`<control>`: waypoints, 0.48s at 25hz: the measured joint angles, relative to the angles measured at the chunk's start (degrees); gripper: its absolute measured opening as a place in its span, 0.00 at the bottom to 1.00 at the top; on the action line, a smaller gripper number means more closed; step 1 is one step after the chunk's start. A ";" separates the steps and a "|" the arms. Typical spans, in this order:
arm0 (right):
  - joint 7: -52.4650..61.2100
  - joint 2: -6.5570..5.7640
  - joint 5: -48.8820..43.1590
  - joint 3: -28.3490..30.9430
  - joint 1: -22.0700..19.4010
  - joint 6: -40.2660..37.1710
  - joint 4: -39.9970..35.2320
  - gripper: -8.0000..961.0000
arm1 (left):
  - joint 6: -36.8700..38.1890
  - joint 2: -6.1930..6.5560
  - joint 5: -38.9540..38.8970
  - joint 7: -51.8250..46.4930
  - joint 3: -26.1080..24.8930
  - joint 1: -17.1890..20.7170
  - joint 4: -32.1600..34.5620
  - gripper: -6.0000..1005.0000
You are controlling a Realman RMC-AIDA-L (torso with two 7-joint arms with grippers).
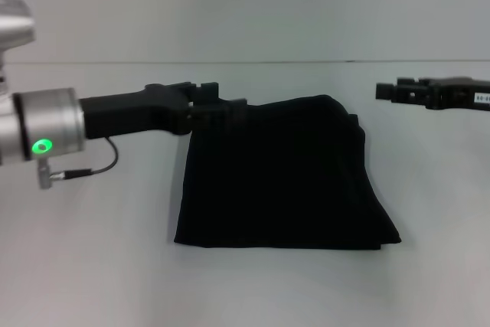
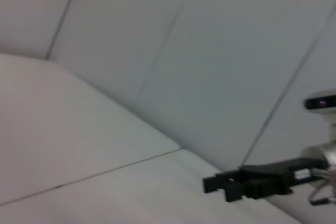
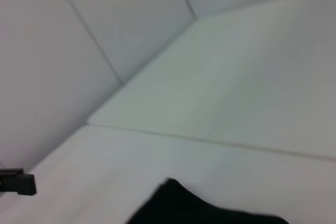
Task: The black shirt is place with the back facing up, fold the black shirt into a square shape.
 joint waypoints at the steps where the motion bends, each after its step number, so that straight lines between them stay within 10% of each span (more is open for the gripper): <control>1: -1.50 0.03 0.95 0.00 -0.10 -0.68 0.00 0.71 | 2.06 0.03 -0.02 1.80 -1.18 0.31 0.09 0.62; 6: -7.80 0.08 2.77 -0.50 0.22 -2.89 -0.03 0.72 | 7.00 0.98 0.38 10.65 -4.69 0.68 -0.31 0.84; 12: -11.44 0.32 2.38 -2.36 1.53 -3.28 -0.26 0.79 | 5.75 2.05 0.28 11.44 -5.12 0.17 -1.12 0.85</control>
